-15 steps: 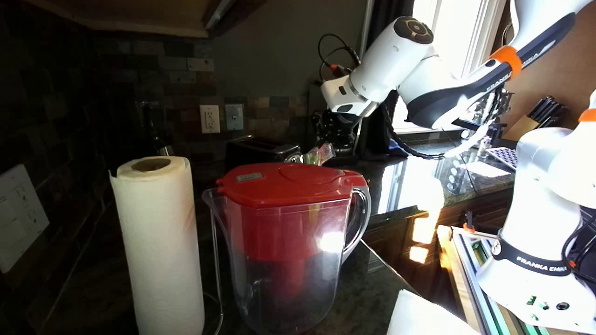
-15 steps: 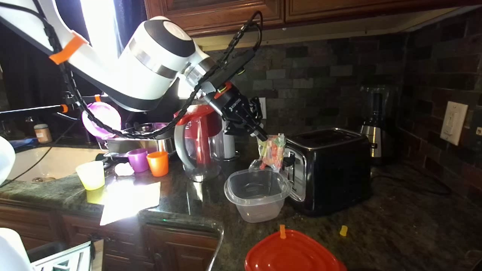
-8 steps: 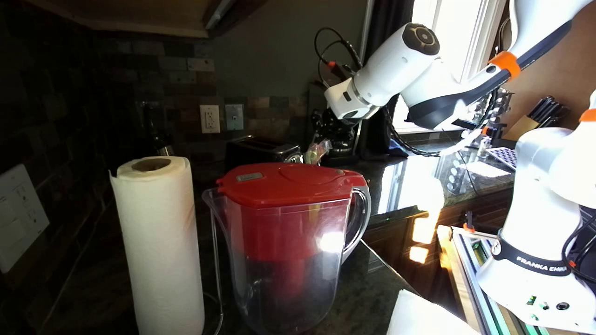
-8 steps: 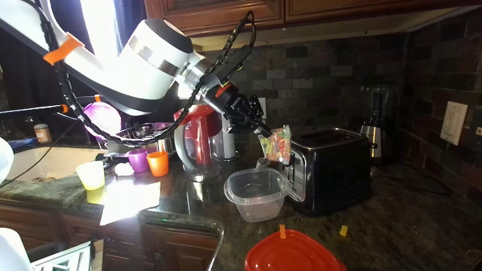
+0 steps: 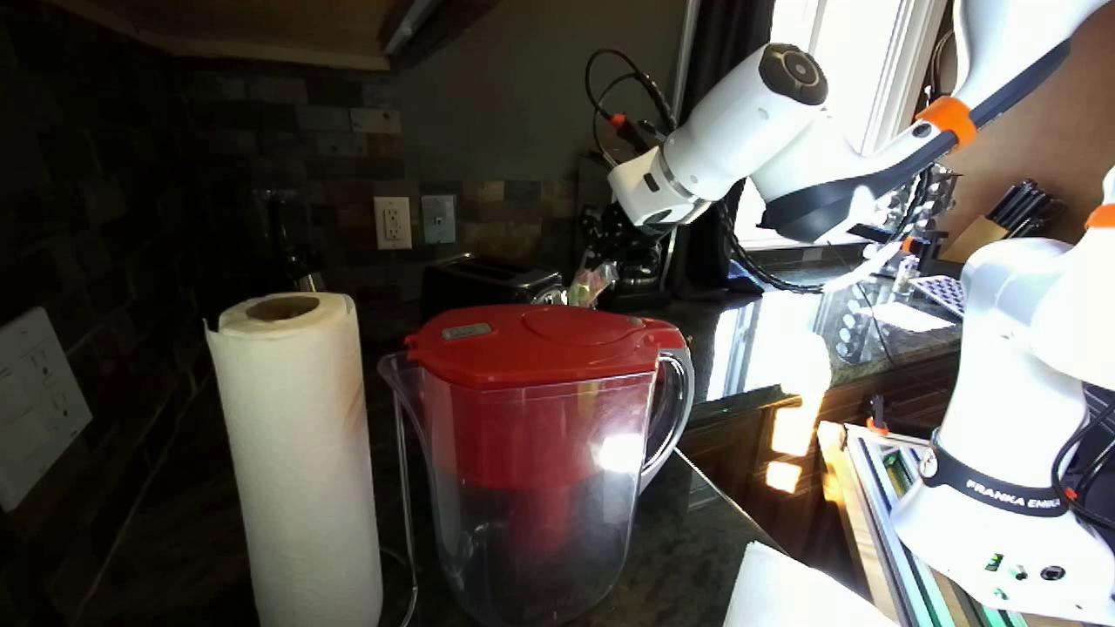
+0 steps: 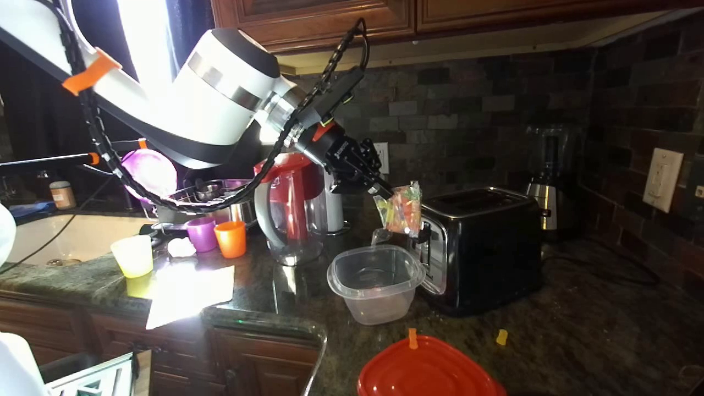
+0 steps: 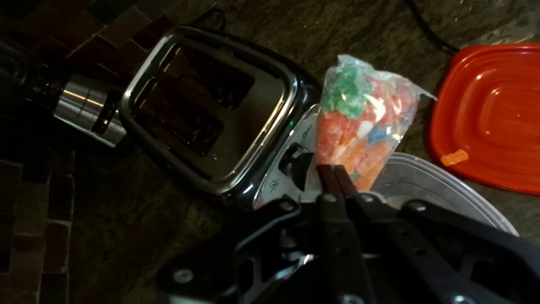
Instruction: Pour a sweet from the bag into the container
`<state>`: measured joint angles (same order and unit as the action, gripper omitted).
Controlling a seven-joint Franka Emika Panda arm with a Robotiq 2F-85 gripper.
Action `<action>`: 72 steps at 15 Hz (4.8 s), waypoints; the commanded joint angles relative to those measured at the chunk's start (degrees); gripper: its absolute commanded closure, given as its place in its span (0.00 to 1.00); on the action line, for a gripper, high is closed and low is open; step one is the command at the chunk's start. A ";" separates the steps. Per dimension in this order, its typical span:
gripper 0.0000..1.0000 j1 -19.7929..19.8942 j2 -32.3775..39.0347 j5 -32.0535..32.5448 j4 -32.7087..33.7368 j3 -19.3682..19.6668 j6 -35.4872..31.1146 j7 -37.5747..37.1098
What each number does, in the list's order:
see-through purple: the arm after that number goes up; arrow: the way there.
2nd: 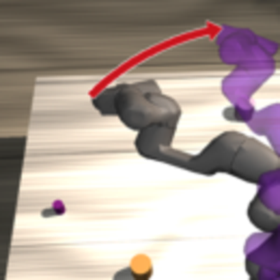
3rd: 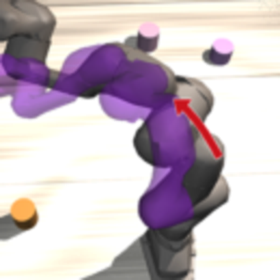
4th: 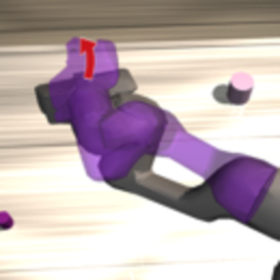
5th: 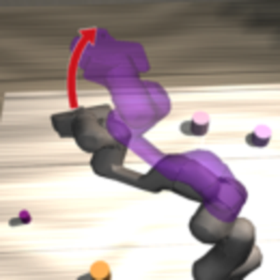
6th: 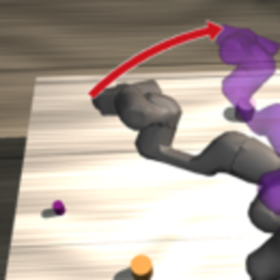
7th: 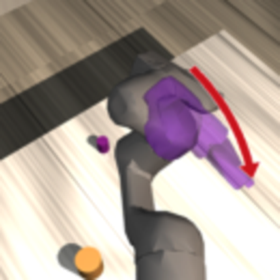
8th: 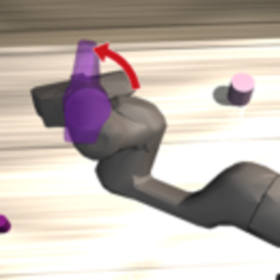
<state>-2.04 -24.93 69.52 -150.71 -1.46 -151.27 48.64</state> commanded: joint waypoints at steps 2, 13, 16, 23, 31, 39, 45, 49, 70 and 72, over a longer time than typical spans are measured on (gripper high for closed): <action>1.00 -2.83 0.47 -8.38 0.14 3.86 0.92 3.44; 1.00 -1.36 -1.27 -40.76 6.44 7.66 15.34 7.91; 1.00 -0.70 -0.76 -47.26 8.95 8.97 18.42 8.39; 1.00 0.28 -0.96 -59.65 9.06 14.38 18.55 10.20; 1.00 3.60 3.50 -66.63 9.75 19.27 17.74 10.13; 1.00 5.67 11.88 -75.94 10.47 22.70 13.25 13.56; 1.00 8.02 18.68 -83.86 12.60 22.91 15.09 18.38; 1.00 9.88 22.69 -87.84 14.40 21.71 15.46 20.60; 0.00 14.12 7.41 -57.95 11.19 14.46 17.87 -1.57; 0.00 14.27 4.56 -54.69 10.65 13.64 19.65 -5.65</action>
<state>11.12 -14.54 9.68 -137.17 13.90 -134.23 49.04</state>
